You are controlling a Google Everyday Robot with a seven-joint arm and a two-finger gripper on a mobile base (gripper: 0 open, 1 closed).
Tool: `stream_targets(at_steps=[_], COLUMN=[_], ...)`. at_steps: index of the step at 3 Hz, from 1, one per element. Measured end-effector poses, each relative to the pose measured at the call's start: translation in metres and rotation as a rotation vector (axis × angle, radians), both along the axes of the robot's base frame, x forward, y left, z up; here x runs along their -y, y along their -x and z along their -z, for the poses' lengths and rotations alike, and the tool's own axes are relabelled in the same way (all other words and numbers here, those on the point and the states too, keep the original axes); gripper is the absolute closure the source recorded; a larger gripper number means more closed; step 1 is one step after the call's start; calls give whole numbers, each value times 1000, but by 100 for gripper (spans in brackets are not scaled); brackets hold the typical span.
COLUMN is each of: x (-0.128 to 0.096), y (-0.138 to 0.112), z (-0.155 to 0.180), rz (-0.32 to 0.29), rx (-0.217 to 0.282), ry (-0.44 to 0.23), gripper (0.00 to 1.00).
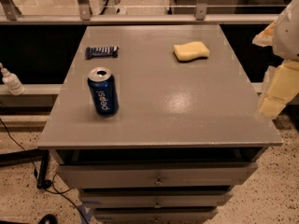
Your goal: Move sponge near pepsi can
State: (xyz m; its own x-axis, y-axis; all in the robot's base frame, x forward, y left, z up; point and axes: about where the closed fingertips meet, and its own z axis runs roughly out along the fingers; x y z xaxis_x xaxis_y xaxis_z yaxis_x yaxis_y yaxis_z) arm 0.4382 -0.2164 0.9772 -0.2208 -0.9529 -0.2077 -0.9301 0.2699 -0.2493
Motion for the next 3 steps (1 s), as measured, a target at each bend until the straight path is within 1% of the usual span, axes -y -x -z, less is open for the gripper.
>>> stream_targets(at_steps=[1,2,3], x=[0,-8,-21], y=[0,-28,-86], z=[0,6,16], rz=[0,-9,-28], rx=[0,43,124], ry=[0,-43,-123], gripper=[0,0,0])
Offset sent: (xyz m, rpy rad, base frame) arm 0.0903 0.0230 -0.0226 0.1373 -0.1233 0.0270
